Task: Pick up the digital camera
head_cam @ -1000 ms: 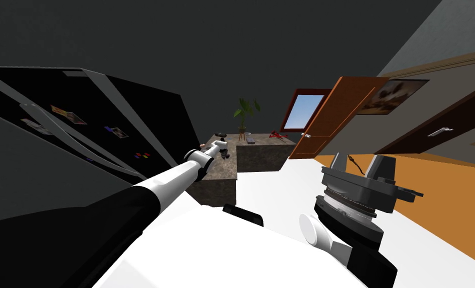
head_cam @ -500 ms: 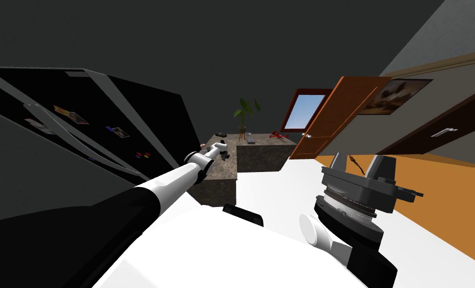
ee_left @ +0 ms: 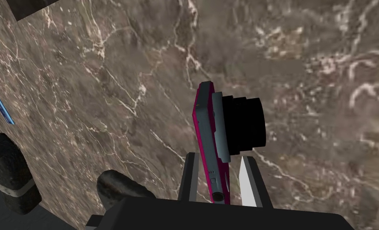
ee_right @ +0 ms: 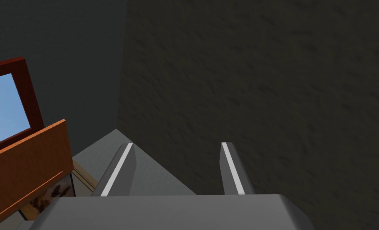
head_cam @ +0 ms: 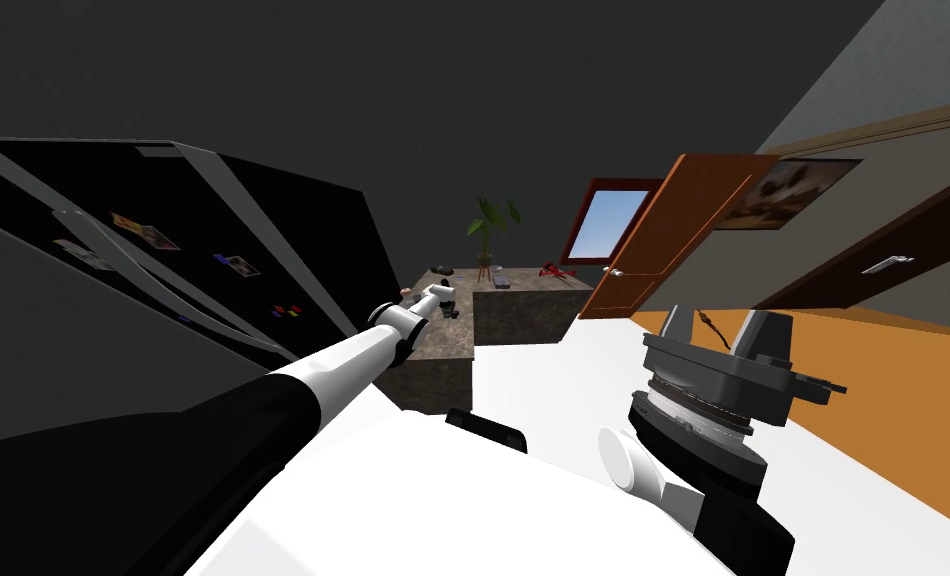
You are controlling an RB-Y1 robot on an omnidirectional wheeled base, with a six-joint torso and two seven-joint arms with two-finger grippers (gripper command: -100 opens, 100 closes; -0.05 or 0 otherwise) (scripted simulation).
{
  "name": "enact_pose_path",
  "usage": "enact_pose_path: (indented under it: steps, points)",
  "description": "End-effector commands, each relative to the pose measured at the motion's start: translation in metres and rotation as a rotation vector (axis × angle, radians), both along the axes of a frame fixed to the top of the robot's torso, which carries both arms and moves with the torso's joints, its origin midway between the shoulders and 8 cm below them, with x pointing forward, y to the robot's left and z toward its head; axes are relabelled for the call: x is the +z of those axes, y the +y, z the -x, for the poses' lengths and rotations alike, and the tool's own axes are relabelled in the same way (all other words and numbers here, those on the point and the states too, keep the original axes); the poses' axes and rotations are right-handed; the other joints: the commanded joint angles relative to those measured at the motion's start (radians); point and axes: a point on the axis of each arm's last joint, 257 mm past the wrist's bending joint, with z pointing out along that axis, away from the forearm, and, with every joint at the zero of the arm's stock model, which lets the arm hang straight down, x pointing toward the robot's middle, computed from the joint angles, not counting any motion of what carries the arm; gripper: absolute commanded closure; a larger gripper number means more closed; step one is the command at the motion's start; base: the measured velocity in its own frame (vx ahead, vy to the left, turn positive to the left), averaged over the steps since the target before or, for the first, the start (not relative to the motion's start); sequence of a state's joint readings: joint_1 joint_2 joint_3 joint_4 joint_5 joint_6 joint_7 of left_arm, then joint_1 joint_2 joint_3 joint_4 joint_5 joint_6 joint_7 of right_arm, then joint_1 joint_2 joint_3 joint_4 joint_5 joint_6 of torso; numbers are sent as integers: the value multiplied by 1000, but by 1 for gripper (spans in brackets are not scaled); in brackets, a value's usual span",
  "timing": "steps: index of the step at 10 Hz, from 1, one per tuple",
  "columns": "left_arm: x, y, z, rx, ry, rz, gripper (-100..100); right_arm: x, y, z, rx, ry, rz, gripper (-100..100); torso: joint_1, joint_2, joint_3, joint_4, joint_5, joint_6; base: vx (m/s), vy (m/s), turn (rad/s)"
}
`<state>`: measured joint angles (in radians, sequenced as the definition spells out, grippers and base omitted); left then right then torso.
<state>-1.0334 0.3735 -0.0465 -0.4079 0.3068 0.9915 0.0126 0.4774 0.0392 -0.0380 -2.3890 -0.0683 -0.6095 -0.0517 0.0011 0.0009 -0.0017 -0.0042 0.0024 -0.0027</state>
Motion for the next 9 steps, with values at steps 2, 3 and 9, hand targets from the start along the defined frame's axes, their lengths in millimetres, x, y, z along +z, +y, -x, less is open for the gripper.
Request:
enact_pose_path:
  steps: [2, 3, 9]
  points:
    - [0, 0, 0, 0, 0, 0, 0, 0, 0, 0, 0, 0, 0, 0, 0, 0, 0, 0, 0, 0, 0, 0, 0]
    - [-8, 0, 6, 3, 18, 2, 100, 0, 0, 0, 0, 0, 0, 0, 0, 0, 0, 0, 0, 0, 6, -3, 0]
    - [12, 0, -2, 2, 15, 3, 0, 0, 0, 0, 0, 0, 0, 0, 0, 0, -2, -4, 1, 0, -3, 4, -10]
